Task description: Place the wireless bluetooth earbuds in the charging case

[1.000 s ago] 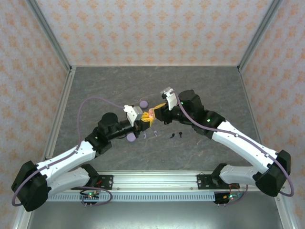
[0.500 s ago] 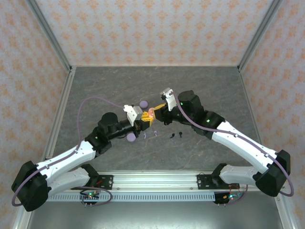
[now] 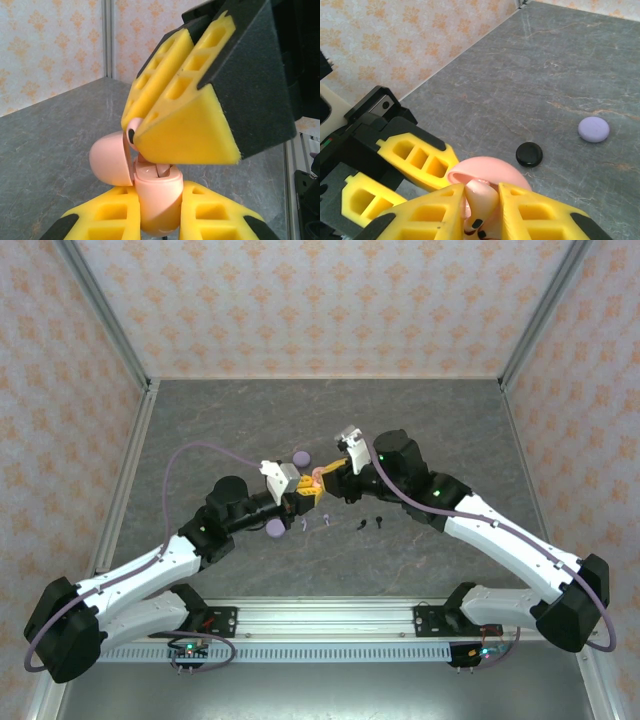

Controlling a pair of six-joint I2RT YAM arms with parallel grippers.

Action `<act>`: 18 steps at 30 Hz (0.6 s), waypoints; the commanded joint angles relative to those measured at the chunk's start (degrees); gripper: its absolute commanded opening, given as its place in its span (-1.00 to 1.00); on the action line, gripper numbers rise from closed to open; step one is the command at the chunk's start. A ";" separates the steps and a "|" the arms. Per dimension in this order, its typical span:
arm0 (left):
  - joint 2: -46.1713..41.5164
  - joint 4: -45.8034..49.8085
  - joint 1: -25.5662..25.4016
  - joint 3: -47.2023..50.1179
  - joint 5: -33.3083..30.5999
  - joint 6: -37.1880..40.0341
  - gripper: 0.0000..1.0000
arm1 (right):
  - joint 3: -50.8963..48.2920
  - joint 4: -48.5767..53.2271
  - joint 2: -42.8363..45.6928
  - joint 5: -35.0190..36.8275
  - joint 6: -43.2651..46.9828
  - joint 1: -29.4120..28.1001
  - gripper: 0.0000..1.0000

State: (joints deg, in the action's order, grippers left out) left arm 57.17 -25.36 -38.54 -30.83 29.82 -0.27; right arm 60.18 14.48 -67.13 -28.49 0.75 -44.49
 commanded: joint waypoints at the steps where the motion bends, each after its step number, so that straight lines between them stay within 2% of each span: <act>1: -0.91 -3.89 -0.48 -1.56 0.50 -1.06 -1.00 | -0.99 -0.61 -0.37 -3.24 0.26 -0.25 -0.53; 10: -1.33 -3.90 -0.64 -1.32 0.41 -1.04 -1.00 | 0.08 -0.75 -2.06 -3.06 -0.75 -0.25 -0.52; 18: -0.84 -5.03 -0.74 -1.16 0.50 -1.48 -1.00 | 2.07 1.19 -2.12 -0.99 -1.12 -0.25 -0.40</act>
State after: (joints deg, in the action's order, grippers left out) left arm 57.17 -24.71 -38.63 -30.81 29.50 -1.54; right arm 60.47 14.09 -68.42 -29.61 0.05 -44.49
